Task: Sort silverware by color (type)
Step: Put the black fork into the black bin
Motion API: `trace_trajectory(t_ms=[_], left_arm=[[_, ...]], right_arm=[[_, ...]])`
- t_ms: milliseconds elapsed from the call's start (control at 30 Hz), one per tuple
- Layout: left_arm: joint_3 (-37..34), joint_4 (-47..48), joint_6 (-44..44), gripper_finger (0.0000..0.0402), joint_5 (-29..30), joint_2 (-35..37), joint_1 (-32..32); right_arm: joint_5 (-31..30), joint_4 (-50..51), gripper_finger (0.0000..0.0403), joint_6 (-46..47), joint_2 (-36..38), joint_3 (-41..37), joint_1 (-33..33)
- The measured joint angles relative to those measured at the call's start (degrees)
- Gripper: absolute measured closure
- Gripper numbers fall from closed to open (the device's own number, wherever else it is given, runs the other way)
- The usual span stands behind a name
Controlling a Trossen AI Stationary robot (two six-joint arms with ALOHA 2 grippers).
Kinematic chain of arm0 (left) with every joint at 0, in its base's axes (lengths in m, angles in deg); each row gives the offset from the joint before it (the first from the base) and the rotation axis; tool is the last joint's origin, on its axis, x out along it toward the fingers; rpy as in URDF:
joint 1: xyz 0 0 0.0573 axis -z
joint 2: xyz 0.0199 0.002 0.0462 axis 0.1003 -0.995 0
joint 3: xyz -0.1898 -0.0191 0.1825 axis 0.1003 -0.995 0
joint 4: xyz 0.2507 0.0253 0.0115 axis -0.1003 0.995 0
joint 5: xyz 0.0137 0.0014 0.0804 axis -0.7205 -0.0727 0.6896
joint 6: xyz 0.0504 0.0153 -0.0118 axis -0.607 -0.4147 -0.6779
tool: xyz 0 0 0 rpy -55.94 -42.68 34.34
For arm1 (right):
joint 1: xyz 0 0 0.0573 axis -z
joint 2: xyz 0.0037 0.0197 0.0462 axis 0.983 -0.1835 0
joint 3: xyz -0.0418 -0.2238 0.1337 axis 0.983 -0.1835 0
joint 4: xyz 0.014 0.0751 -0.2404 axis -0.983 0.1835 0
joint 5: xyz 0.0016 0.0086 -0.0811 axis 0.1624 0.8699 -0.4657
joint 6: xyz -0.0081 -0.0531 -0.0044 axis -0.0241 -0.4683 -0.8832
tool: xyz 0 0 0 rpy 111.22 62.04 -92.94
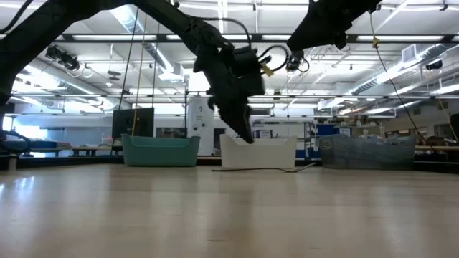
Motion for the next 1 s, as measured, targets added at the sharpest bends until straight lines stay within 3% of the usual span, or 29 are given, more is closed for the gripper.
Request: trace_trajectory(t_ms=[67,133,400,567,767,1000], left_arm=[[0.3,3.4,2.1,0.0318,-8.5,0.0,-1.3],[-0.3,3.2,4.1,0.0318,-12.7,0.0,-1.5],[-6.3,0.6,4.7,0.0318,-8.6,0.3,1.2],[-7.6,-0.5,4.8,0.0318,-4.9,-0.1,3.9],[-7.4,-2.0,5.1,0.0318,-2.2,0.0,4.4],[-7.4,-0.1,5.2,0.0318,2.1,0.0,4.5]], right_arm=[[1.2,0.8,0.03,1.6,-0.2,0.0,0.0],[2.2,2.8,0.03,4.4,-0.3,0.0,0.0],[1.1,15.7,0.03,19.6,-4.5,-0.1,0.6],[0.8,15.7,0.03,23.8,-10.4,-0.1,2.6],[12.1,14.7,0.03,28.4,-15.7,-0.1,5.8],[11.5,16.2,0.03,32.5,-15.8,-0.1,5.9]])
